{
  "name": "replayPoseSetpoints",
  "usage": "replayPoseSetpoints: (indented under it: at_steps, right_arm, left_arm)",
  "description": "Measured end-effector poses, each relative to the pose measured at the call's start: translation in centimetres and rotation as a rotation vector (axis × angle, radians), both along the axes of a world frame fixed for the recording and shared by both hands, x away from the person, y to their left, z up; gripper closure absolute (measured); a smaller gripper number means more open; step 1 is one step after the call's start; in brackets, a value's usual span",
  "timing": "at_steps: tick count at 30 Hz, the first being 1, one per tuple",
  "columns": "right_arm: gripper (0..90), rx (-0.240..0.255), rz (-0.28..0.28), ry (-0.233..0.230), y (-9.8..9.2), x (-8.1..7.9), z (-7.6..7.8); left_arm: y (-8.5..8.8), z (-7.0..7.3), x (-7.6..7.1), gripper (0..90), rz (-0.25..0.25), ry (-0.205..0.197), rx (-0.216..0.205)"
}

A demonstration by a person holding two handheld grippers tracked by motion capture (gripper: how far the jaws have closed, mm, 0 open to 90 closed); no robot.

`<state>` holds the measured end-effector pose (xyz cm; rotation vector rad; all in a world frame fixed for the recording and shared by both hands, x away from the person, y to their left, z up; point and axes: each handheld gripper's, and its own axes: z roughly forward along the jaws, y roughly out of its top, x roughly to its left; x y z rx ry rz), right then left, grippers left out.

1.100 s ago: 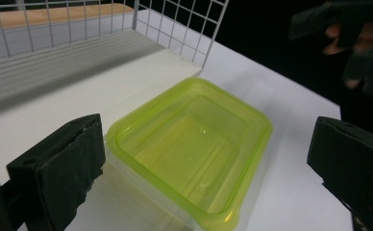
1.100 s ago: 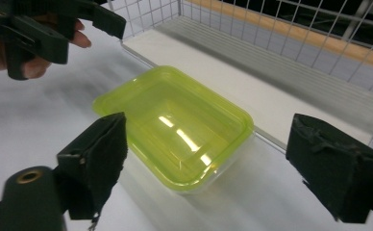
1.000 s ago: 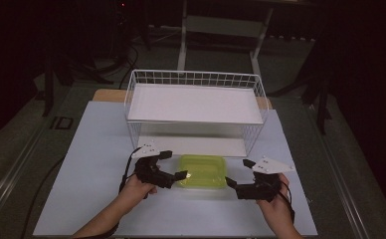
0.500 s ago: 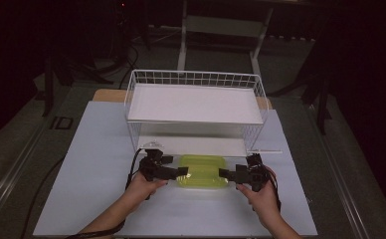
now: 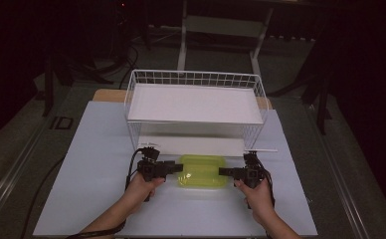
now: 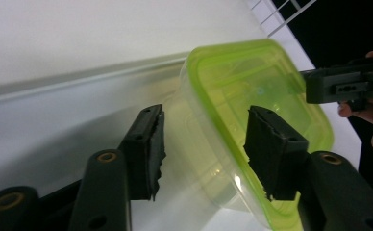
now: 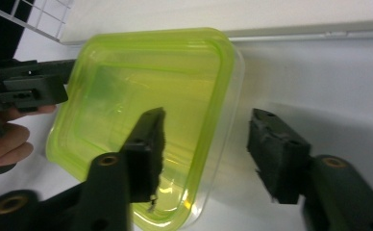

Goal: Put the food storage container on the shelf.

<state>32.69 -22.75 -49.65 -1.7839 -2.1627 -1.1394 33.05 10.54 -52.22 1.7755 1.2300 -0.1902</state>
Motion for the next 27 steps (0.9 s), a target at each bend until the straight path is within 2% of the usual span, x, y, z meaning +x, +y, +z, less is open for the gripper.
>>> replayPoseSetpoints:
  at_steps: [3, 4, 6, 8, 11, 21, 27]
  right_arm:
    - [53.4, -0.004, 0.001, 0.004, 0.0, 0.0, -0.1]
    - [58.4, -0.01, -0.003, 0.007, -0.1, -0.1, -0.2]
    - [60.6, -0.008, -0.007, 0.012, -0.1, -0.2, -0.3]
    - [62.8, -0.003, -0.01, 0.01, -0.2, -0.2, -0.4]
    - [73.0, -0.007, -0.009, -0.003, -0.1, -0.5, -0.1]
    - [74.5, -0.034, -0.017, -0.033, 0.3, -1.1, 0.2]
    - [76.3, -0.03, -0.019, -0.033, 0.3, -1.4, 0.5]
  left_arm:
    - [-0.1, -0.1, 0.0, 58.9, -0.014, 0.005, -0.012]
    - [-0.4, 0.1, -0.1, 64.6, -0.027, 0.003, -0.018]
    - [-0.6, 0.3, -0.2, 66.0, -0.024, 0.005, 0.001]
    - [-0.6, 0.3, -0.2, 66.4, -0.019, 0.012, -0.001]
    - [-0.8, 0.6, -0.5, 67.5, -0.013, 0.0, 0.029]
    - [-1.2, 0.8, -1.2, 69.6, 0.015, -0.006, 0.039]
    - [-1.4, 1.0, -1.6, 72.0, 0.021, 0.004, 0.038]
